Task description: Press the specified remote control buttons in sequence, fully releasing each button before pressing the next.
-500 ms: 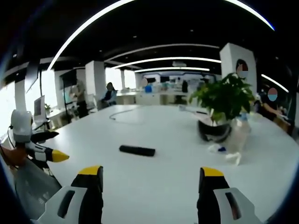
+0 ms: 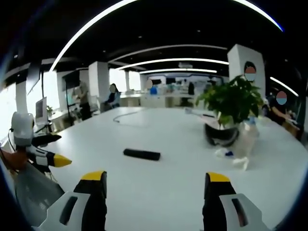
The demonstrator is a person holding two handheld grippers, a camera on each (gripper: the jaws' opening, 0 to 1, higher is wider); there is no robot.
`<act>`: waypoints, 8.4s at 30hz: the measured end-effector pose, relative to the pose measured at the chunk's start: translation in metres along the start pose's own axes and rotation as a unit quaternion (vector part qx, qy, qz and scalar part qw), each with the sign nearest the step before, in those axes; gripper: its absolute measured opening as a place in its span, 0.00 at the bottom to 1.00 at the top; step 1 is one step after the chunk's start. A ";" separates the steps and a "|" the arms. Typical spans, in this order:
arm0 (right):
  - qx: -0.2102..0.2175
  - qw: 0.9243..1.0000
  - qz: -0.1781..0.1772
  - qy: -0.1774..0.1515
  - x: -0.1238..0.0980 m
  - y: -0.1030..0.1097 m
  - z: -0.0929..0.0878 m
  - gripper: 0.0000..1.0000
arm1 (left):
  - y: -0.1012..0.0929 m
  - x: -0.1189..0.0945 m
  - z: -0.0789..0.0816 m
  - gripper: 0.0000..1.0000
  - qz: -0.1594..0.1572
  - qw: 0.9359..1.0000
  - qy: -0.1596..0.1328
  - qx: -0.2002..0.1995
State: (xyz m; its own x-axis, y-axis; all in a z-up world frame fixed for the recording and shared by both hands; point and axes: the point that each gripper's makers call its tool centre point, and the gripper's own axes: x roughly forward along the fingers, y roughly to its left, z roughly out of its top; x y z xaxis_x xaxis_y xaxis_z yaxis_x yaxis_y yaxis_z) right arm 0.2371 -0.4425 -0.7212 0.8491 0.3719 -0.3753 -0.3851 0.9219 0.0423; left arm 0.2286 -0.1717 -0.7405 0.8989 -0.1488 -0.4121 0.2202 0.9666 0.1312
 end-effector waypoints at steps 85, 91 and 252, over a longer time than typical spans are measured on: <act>0.043 0.999 0.016 0.029 -0.002 -0.003 -0.009 0.21 | -0.004 0.106 0.013 0.91 -0.094 0.982 0.084 0.143; 0.053 0.997 0.025 0.052 -0.003 0.000 -0.016 0.01 | -0.009 0.121 0.015 0.92 -0.114 0.976 0.093 0.162; 0.059 0.993 0.030 0.096 0.000 0.004 -0.029 0.00 | -0.070 0.231 -0.023 0.23 -0.371 0.810 0.307 0.334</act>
State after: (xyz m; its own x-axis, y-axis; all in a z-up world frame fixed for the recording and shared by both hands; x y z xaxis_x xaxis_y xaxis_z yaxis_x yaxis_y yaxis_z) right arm 0.2249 -0.4423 -0.7480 0.7364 0.4099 -0.5382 -0.3788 0.9090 0.1741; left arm 0.4117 -0.2690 -0.8660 0.1128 -0.3078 -0.9447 0.9540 0.2994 0.0163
